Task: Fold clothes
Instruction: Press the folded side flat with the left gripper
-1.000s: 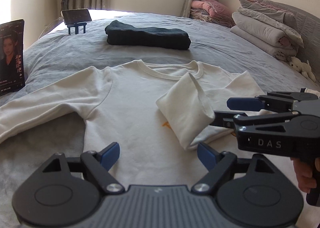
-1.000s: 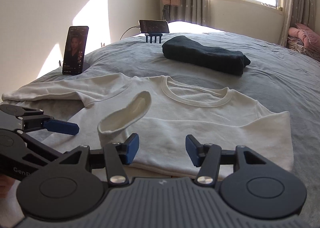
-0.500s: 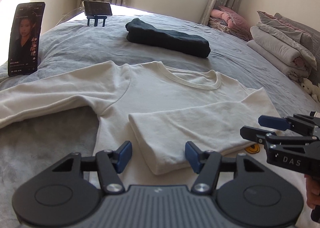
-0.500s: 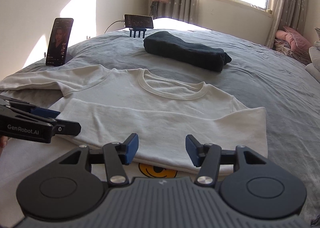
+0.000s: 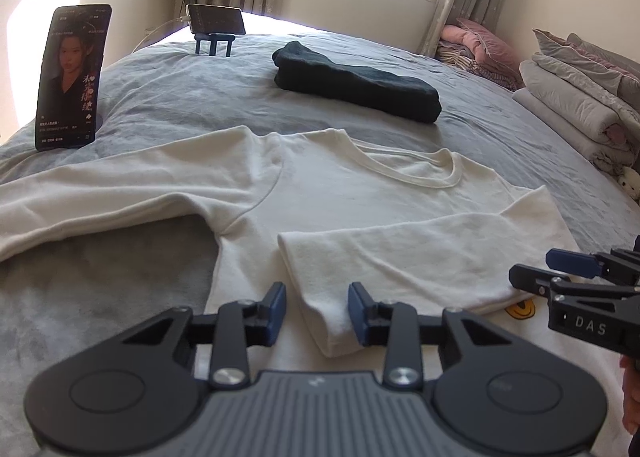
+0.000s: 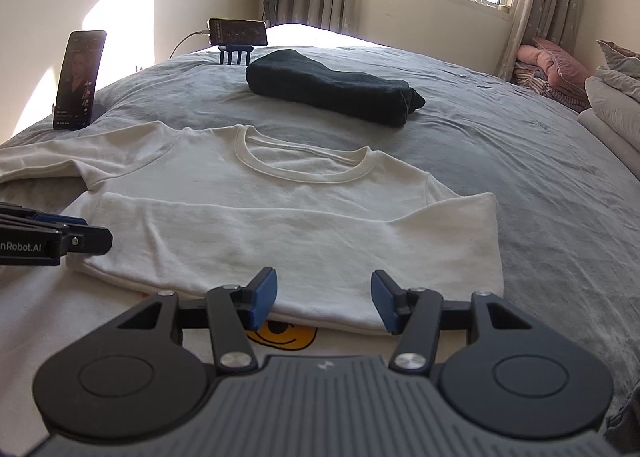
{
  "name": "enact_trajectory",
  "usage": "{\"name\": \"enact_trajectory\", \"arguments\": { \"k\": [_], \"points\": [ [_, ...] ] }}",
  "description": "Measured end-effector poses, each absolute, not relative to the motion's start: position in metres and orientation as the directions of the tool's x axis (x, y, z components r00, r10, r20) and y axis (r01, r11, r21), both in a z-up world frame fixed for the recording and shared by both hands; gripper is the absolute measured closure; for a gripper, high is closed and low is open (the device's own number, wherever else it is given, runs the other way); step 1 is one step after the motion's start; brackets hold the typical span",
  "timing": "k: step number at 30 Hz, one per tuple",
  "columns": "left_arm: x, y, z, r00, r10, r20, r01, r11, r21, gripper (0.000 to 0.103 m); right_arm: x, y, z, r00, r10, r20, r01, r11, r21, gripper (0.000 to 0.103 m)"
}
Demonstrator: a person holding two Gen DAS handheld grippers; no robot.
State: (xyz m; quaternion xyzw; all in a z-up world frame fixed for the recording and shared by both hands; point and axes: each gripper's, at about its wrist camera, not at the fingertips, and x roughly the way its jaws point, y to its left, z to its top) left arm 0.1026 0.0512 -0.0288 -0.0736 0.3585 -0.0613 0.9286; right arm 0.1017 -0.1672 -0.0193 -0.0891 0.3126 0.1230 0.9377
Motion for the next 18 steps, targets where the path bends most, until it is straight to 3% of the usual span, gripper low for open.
{"name": "enact_trajectory", "arguments": {
  "k": [18],
  "points": [
    [0.1003, 0.0506, -0.0267, 0.744, -0.149, -0.652, 0.053, 0.985, -0.165, 0.082, 0.1028, -0.1674, -0.0205, 0.771, 0.16, -0.616, -0.277, 0.956, -0.098, 0.047]
  ]
}}
